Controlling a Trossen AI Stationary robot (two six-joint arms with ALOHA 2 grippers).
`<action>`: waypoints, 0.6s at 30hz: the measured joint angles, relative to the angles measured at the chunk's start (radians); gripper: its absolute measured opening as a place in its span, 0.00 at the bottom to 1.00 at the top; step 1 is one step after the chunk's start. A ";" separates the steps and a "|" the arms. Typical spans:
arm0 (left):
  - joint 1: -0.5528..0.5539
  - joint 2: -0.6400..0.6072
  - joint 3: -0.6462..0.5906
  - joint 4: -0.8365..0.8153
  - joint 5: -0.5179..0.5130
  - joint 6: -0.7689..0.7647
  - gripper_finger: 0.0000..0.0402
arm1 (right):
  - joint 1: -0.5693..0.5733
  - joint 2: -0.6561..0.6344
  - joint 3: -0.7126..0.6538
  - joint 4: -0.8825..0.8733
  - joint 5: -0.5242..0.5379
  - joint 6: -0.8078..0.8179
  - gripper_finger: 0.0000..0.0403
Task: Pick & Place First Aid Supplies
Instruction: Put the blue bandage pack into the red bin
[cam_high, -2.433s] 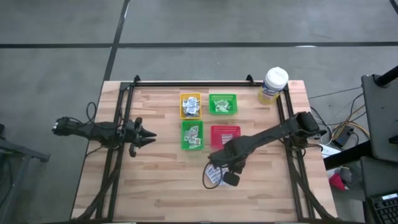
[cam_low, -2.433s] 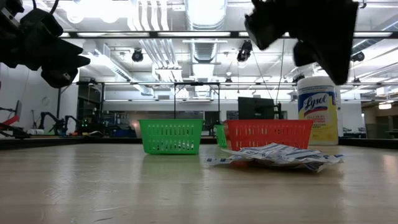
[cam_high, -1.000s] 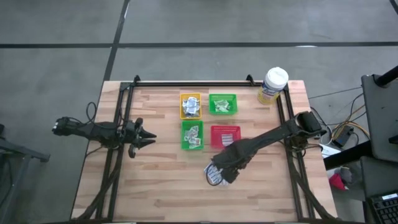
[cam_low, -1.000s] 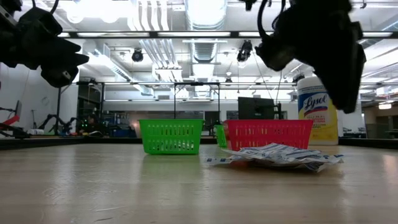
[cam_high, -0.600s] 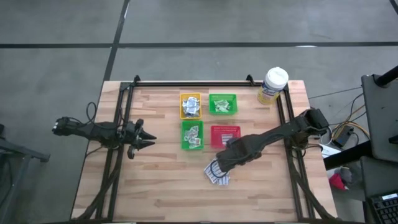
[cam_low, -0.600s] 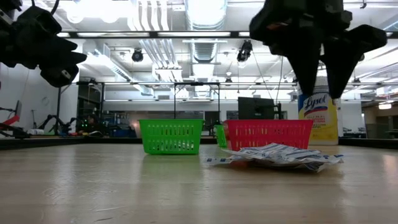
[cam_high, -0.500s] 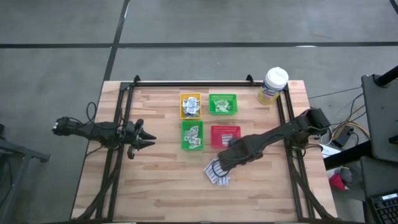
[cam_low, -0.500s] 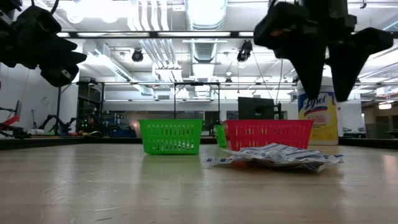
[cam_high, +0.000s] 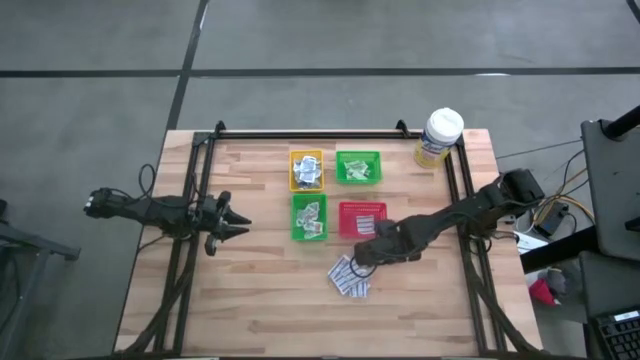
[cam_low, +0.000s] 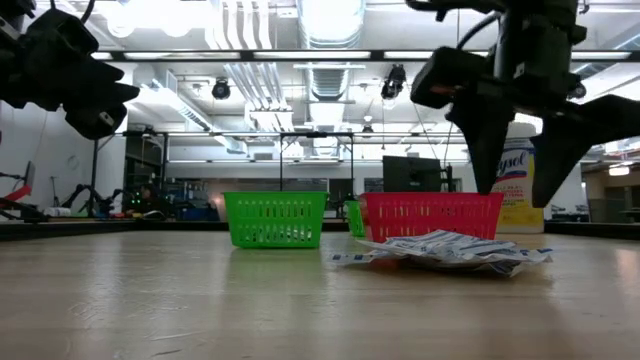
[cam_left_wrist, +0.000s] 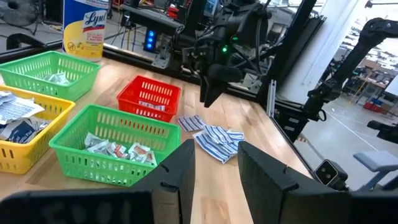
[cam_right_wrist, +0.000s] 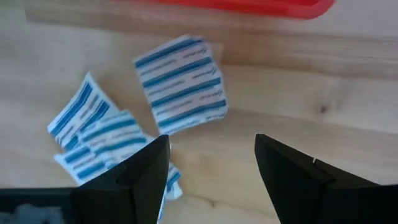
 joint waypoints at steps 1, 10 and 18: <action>0.000 0.000 0.000 0.000 0.000 0.000 0.29 | 0.000 -0.005 -0.008 0.002 0.008 0.010 0.58; 0.000 0.000 0.000 0.000 0.000 0.001 0.29 | -0.001 -0.003 -0.046 0.061 0.018 0.021 0.58; 0.000 0.000 0.000 0.000 0.000 0.005 0.29 | 0.000 -0.003 -0.069 0.068 0.017 0.088 0.58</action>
